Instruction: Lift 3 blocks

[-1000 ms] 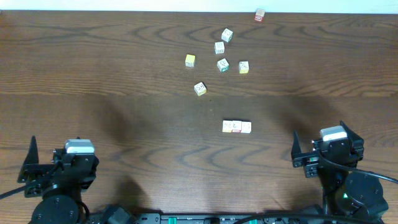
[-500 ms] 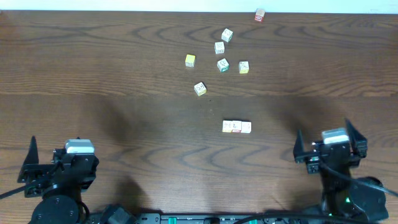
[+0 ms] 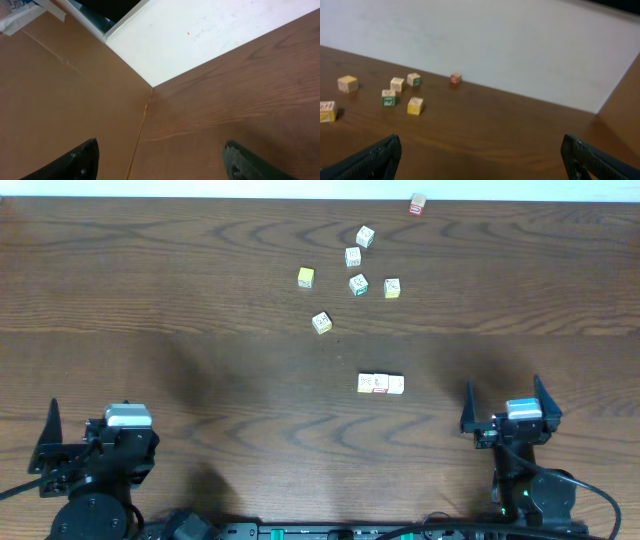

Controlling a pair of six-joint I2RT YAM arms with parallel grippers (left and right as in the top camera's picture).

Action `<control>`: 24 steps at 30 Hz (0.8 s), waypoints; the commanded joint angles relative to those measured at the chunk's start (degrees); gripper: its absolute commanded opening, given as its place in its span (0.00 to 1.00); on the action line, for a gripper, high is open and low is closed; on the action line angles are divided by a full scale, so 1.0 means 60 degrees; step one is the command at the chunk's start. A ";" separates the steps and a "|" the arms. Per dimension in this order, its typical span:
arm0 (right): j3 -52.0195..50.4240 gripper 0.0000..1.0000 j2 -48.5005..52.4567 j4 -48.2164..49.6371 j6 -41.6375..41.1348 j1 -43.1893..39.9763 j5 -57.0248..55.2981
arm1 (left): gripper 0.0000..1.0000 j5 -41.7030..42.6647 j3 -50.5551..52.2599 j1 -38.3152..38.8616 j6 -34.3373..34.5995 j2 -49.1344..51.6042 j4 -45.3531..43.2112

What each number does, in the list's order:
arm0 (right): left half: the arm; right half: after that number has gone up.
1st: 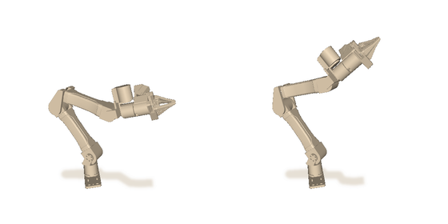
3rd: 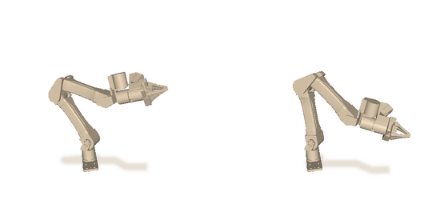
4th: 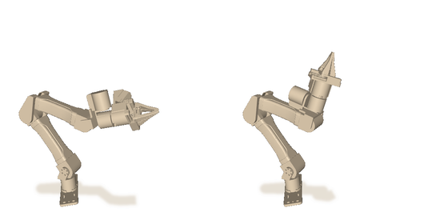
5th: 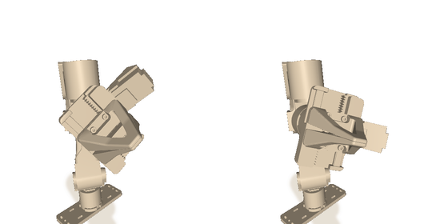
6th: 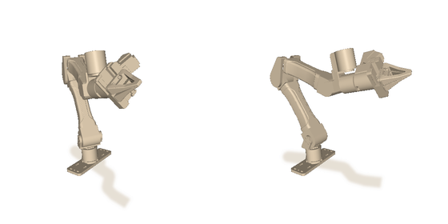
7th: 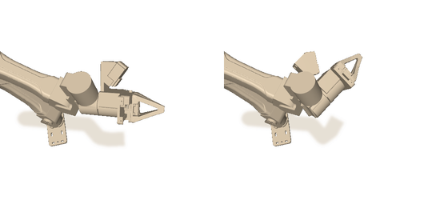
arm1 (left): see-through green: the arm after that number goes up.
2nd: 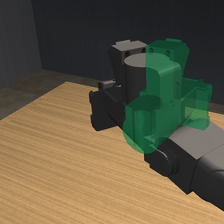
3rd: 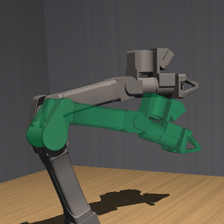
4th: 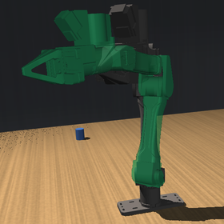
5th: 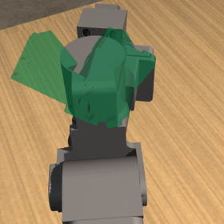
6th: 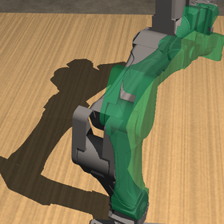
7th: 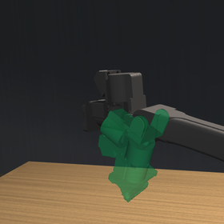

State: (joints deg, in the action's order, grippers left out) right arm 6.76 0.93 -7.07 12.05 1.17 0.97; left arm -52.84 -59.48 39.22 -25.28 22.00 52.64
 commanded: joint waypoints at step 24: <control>-0.0885 0.99 -0.0106 0.0080 -0.1756 -0.0069 0.0171 | 0.79 -0.0058 0.0022 0.0011 0.0164 -0.0025 0.0011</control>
State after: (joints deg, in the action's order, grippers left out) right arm 1.76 0.73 -6.63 2.68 0.97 1.74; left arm -52.84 -59.48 39.22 -25.28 22.00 52.66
